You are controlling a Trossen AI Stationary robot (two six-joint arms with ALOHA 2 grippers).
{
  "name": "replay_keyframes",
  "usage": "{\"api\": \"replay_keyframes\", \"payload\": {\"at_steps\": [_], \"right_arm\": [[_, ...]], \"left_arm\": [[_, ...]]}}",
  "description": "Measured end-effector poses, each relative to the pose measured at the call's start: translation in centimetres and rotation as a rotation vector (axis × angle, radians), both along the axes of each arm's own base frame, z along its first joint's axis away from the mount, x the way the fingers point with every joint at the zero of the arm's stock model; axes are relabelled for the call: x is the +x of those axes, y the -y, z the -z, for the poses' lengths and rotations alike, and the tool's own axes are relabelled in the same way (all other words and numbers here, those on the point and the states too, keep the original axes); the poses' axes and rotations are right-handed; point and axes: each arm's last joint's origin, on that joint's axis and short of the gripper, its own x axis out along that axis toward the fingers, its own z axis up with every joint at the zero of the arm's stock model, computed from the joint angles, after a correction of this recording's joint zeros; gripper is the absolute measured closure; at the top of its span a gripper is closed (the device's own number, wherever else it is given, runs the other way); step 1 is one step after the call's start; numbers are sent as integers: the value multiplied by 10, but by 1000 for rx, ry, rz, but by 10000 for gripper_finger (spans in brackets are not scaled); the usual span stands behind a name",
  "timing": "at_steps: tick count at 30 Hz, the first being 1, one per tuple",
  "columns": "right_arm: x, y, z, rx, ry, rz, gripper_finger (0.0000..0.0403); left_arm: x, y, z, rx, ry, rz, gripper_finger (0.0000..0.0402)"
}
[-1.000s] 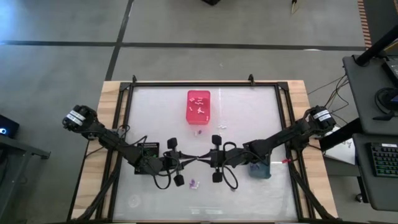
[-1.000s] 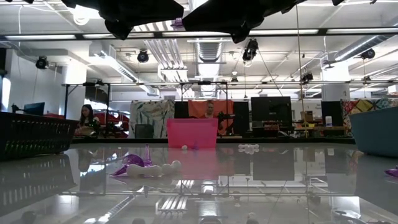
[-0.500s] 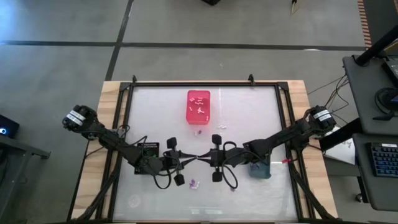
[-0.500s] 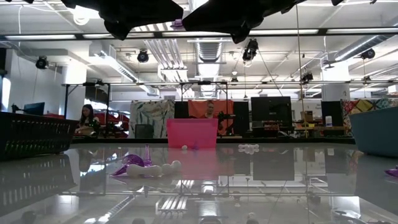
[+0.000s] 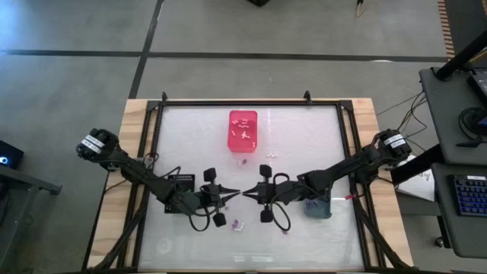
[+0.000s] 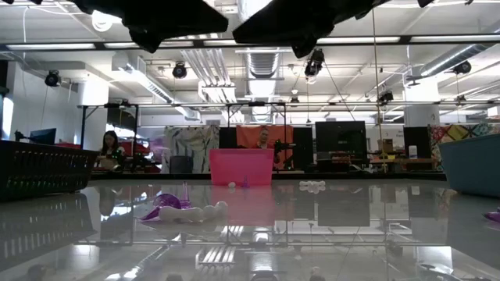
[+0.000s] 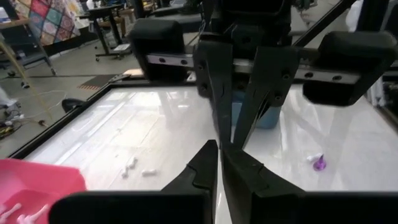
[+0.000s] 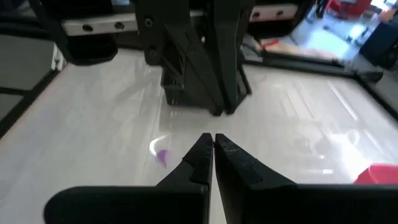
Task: Sort Halloween decoration
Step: Put the witch hat toy into the blue bin
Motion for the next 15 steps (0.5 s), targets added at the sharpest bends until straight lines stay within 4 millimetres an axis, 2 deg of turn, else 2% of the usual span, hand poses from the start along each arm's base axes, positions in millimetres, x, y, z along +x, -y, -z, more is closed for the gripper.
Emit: {"api": "replay_keyframes", "payload": {"at_steps": [4, 7, 15], "right_arm": [[-4, 1, 6, 25, -77, 22, 394], [-7, 3, 13, 55, -153, 51, 394], [-12, 4, 20, 67, -233, 78, 394]], "left_arm": [[-4, -1, 7, 12, -75, -20, 400], [-13, 2, 12, -24, -168, 51, 400], [-30, 11, 24, -318, -424, 257, 384]]}}
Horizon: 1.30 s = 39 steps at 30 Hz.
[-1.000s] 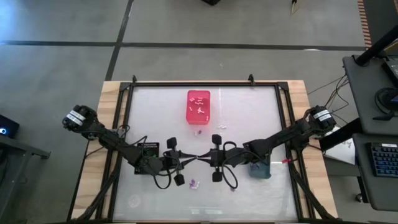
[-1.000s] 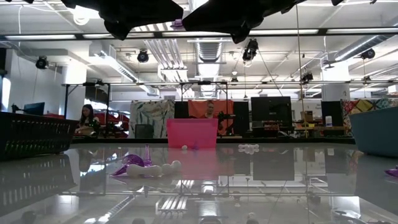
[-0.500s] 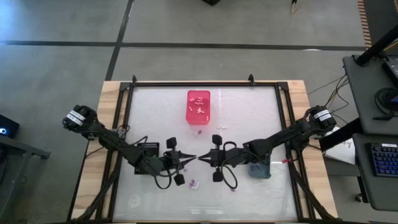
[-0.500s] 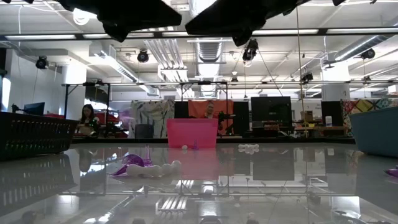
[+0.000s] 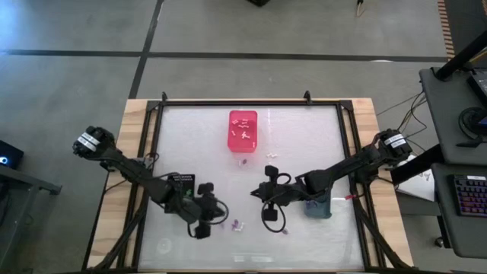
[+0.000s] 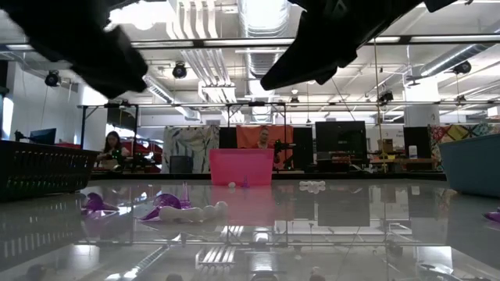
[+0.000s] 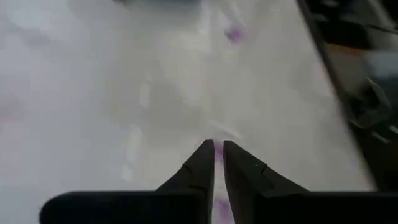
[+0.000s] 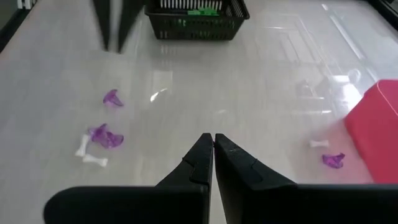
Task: Sort Halloween decoration
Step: Put the witch hat toy into the blue bin
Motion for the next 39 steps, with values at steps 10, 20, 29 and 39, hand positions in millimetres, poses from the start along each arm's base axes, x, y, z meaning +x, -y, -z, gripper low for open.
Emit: {"api": "replay_keyframes", "payload": {"at_steps": [10, 20, 29, 39], "right_arm": [[0, 0, 0, -13, -1, -9, 394], [0, 0, 0, -17, -3, -18, 394], [0, -1, 0, -15, -8, -43, 394], [0, -1, 0, -20, -5, -47, 394]], "left_arm": [[-12, 35, 27, -51, -140, 112, 322], [3, 44, 43, 66, -132, 56, 248], [-3, 38, 53, 100, -168, 44, 260], [-4, 35, 57, 134, -148, 10, 284]]}}
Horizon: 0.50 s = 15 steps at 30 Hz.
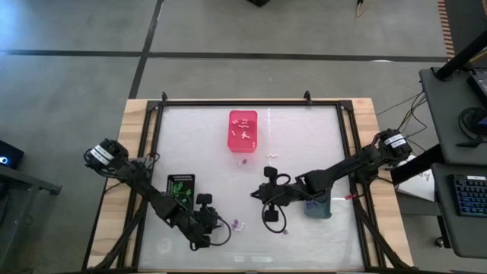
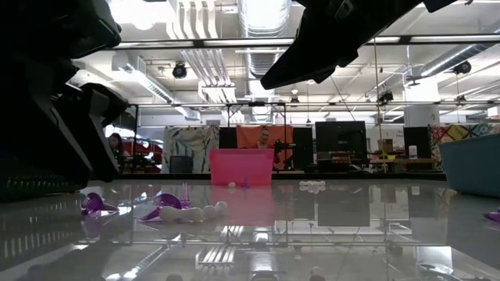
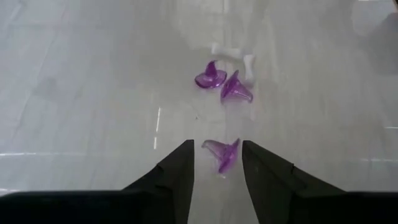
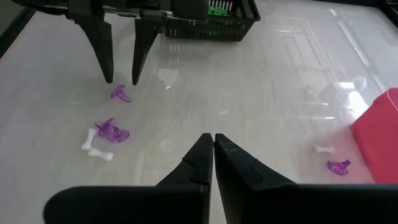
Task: Sort Halloween decoration
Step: Put the witch hat toy into the blue bin
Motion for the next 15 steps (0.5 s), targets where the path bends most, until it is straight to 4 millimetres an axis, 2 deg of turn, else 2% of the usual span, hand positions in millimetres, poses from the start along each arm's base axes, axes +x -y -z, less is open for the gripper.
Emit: {"api": "replay_keyframes", "payload": {"at_steps": [9, 15], "right_arm": [[0, 0, 0, -1, 0, 0, 394], [0, 0, 0, -2, -3, 0, 394]], "left_arm": [[2, 0, -1, 12, 19, 21, 286], [8, 4, 17, 1, 8, 32, 286]]}}
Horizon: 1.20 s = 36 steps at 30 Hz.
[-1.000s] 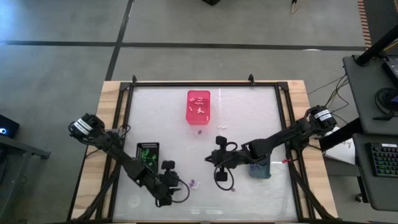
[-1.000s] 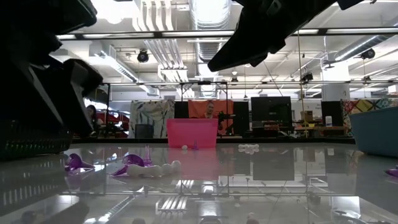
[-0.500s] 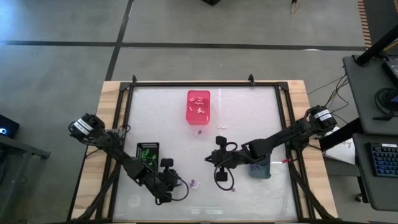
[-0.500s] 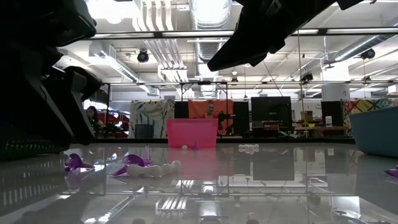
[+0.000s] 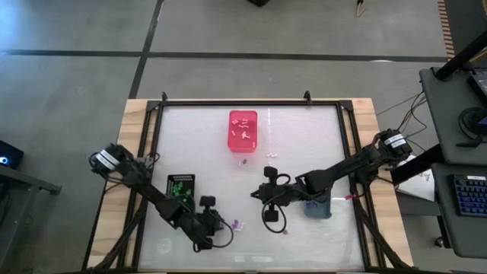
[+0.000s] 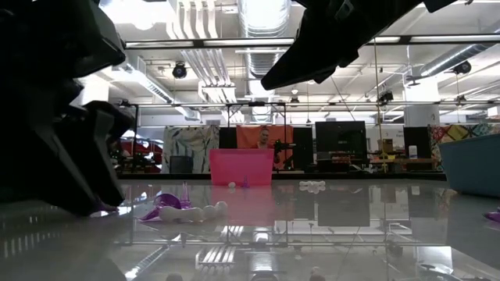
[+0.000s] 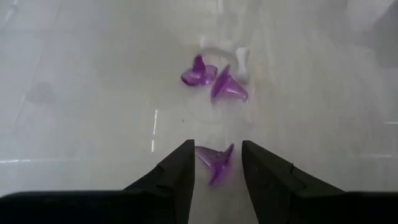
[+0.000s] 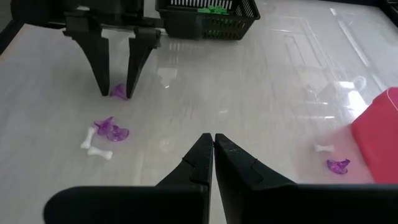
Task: Sort Halloween decoration
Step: Put the witch hat toy into the blue bin
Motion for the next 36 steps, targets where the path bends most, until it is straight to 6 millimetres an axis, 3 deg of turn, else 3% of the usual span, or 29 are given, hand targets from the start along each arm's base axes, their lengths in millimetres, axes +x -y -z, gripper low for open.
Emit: {"api": "replay_keyframes", "payload": {"at_steps": [8, 17, 20, 28, 36], "right_arm": [[0, 0, 0, 0, 0, 0, 394], [0, 0, 0, 1, 1, 0, 394], [0, 0, 0, 0, 0, 0, 394], [0, 0, 0, -2, 5, -3, 394], [6, -6, -4, 20, 80, -121, 394]], "left_arm": [[0, 1, 2, -30, -12, -14, 295], [0, 0, 0, -36, -11, -20, 391], [-1, 0, -4, -38, -8, -20, 395], [-4, -4, -24, -5, 34, -13, 400], [-6, -11, -59, 42, 204, -56, 401]]}}
